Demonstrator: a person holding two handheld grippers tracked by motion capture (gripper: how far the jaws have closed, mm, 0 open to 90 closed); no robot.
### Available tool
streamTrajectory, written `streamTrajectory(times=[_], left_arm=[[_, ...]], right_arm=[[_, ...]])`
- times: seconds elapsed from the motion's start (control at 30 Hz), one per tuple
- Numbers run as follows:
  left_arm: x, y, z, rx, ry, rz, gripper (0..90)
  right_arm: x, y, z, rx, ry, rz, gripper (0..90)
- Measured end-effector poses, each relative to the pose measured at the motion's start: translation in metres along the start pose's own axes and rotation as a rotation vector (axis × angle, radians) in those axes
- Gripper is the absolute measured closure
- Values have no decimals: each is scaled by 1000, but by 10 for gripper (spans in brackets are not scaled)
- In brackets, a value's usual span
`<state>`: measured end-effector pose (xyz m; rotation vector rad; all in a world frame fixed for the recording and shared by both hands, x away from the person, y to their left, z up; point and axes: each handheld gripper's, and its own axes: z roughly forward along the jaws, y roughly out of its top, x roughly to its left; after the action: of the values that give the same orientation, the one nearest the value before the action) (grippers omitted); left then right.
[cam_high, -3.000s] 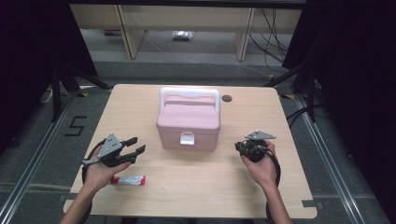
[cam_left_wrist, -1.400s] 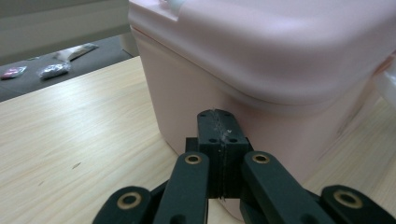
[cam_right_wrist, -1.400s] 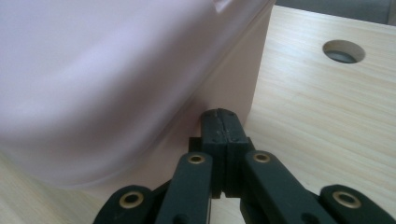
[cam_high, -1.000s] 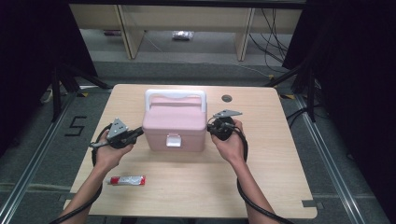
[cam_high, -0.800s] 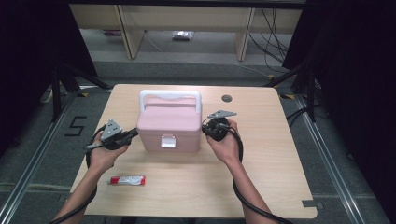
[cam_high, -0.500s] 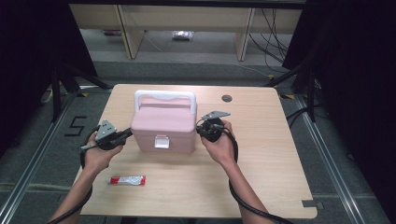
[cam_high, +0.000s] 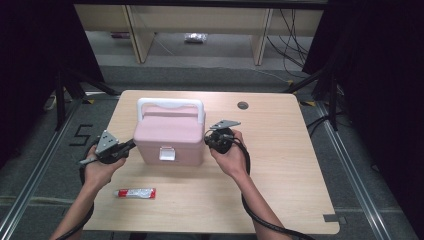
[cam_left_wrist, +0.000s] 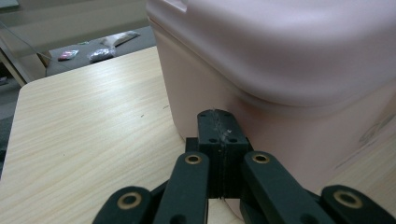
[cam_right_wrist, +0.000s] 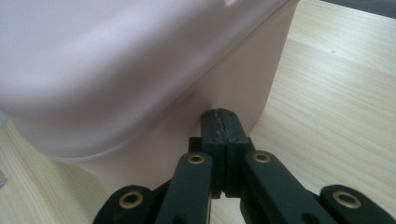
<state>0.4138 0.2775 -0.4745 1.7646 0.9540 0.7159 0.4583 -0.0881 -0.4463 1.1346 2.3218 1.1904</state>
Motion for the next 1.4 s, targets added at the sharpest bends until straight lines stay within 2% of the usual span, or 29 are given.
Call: streamTrajectory(times=[0.07, 0.17, 0.27, 0.3, 0.33, 0.37, 0.4, 0.43, 0.5, 0.53, 0.6, 0.63, 0.67, 0.7, 0.73, 0.8, 0.83, 0.87, 0.93, 0.97, 1.0, 1.1, 1.13, 1.17, 1.27, 1.3, 1.33, 1.37, 1.4], left_arm=[[0, 0, 0, 0, 1, -1, 898], [0, 0, 1, 0, 4, -4, 898], [2, -1, 2, -5, -3, -5, 897], [3, -1, 1, -2, -1, -16, 836], [6, -2, 0, -14, -4, -20, 836], [8, -2, -3, -19, 7, -34, 790], [12, -1, -6, -30, 20, -48, 748], [15, -1, -12, -35, 38, -67, 674], [22, 1, -19, -80, 48, -125, 648], [23, 3, -23, -95, 43, -143, 594], [24, 9, -28, -125, 29, -185, 568], [23, 12, -29, -138, 23, -198, 549], [21, 19, -31, -163, 23, -211, 516], [21, 19, -31, -163, 23, -211, 500], [20, 22, -31, -194, 16, -225, 500], [17, 30, -32, -213, 13, -237, 480], [15, 33, -32, -217, 6, -242, 460], [12, 39, -32, -222, -12, -252, 451], [11, 42, -32, -229, -22, -258, 445], [11, 44, -32, -230, -28, -265, 442], [10, 47, -32, -219, -27, -271, 440], [9, 53, -28, -215, -47, -261, 439], [9, 56, -27, -212, -49, -263, 440], [9, 58, -25, -209, -54, -259, 441], [10, 63, -18, -183, -54, -262, 450], [11, 65, -16, -177, -59, -259, 452], [11, 66, -14, -168, -60, -254, 457], [11, 67, -11, -165, -66, -247, 458], [12, 69, -9, -161, -68, -241, 461]], right_arm=[[1, 0, 1, -2, 1, -5, 900], [1, 1, 1, 7, 3, 18, 900], [0, 1, 1, 3, 4, 8, 900], [-2, 0, 1, 0, 5, -3, 885], [-2, 0, 1, 0, 5, -3, 885], [-2, 0, -1, 3, -2, 10, 873], [-4, 0, -2, -7, -16, 1, 862], [-8, -3, -9, -18, -40, 22, 841], [-10, -4, -13, -16, -56, 23, 830], [-14, -8, -18, -28, -63, 14, 814], [-16, -9, -21, -33, -65, 12, 805], [-20, -10, -23, -35, -61, -11, 796], [-22, -13, -29, -34, -67, 24, 778], [-22, -13, -29, -34, -67, 24, 778], [-22, -15, -31, -40, -69, 27, 768], [-23, -18, -37, -32, -75, 37, 754], [-23, -21, -38, -50, -60, 46, 738], [-22, -22, -42, -44, -71, 45, 733], [-22, -23, -42, -50, -71, 25, 729], [-21, -24, -43, -60, -61, 39, 725], [-20, -25, -44, -56, -61, 30, 718], [-17, -26, -46, -62, -50, 55, 705], [-18, -26, -47, -69, -66, 27, 702], [-15, -27, -47, -65, -48, 52, 695], [-13, -28, -48, -63, -48, 44, 690], [-14, -28, -48, -69, -52, 26, 686], [-12, -28, -49, -65, -41, 46, 684], [-12, -29, -50, -68, -51, 48, 683], [-12, -29, -48, -80, -36, 54, 681]])
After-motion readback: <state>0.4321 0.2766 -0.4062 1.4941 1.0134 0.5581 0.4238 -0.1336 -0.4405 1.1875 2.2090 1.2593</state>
